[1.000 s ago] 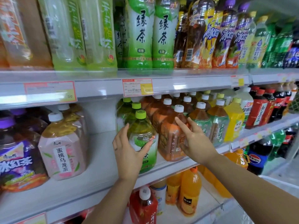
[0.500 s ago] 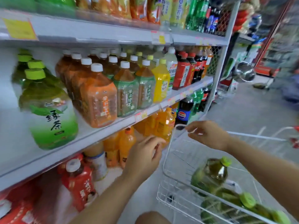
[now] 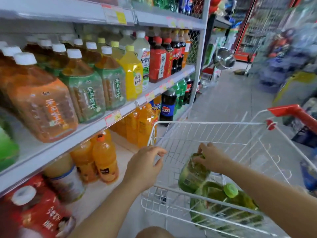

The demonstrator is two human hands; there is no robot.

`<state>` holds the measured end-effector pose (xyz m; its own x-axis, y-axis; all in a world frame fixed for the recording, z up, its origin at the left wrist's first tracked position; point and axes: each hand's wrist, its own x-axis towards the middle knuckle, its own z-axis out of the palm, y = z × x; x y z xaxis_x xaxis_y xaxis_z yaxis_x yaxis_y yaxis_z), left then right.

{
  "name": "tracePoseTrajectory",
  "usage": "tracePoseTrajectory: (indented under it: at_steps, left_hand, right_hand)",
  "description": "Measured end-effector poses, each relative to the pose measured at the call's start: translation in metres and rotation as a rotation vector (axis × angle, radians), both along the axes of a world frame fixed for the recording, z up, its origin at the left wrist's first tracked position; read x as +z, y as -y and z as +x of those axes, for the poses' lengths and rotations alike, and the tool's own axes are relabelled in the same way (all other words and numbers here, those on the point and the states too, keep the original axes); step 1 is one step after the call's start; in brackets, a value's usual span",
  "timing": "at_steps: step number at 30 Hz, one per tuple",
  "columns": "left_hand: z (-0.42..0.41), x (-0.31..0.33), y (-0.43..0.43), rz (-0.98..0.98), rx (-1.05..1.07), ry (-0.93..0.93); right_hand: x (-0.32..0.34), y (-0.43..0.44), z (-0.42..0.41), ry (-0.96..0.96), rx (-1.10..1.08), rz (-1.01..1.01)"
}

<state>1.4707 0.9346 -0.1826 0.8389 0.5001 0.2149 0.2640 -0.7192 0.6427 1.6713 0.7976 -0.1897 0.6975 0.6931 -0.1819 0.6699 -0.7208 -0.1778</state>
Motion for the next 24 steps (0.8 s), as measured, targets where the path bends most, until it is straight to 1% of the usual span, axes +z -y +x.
tracePoseTrajectory:
  at_steps: [5, 8, 10, 13, 16, 19, 21, 24]
  left_hand:
    - [0.002, -0.001, -0.001, 0.014, -0.029, -0.026]
    - [0.002, -0.002, 0.0, 0.031, -0.04, -0.035]
    - [0.0, -0.002, 0.003, 0.036, -0.03, -0.001]
    - [-0.003, -0.001, 0.009, 0.008, 0.029, 0.106]
    - [-0.008, 0.008, 0.011, -0.038, 0.07, 0.222]
    - [-0.022, 0.041, 0.007, -0.237, 0.035, 0.391]
    - [-0.041, 0.07, 0.001, -0.317, -0.01, 0.435]
    - [-0.077, 0.099, -0.013, -0.311, 0.001, 0.432]
  right_hand:
    - [0.004, 0.001, 0.002, -0.079, -0.034, 0.107]
    - [0.011, 0.002, -0.004, -0.11, 0.017, 0.176]
    - [0.037, 0.0, -0.012, -0.122, 0.066, 0.267]
    - [0.103, 0.0, -0.025, -0.138, 0.11, 0.498]
    - [0.167, -0.003, -0.046, -0.194, 0.234, 0.681]
    - [0.209, -0.013, -0.073, -0.245, 0.398, 0.841]
    - [0.224, -0.026, -0.092, -0.294, 0.485, 0.927]
    - [0.231, -0.052, -0.128, -0.377, 0.633, 0.968]
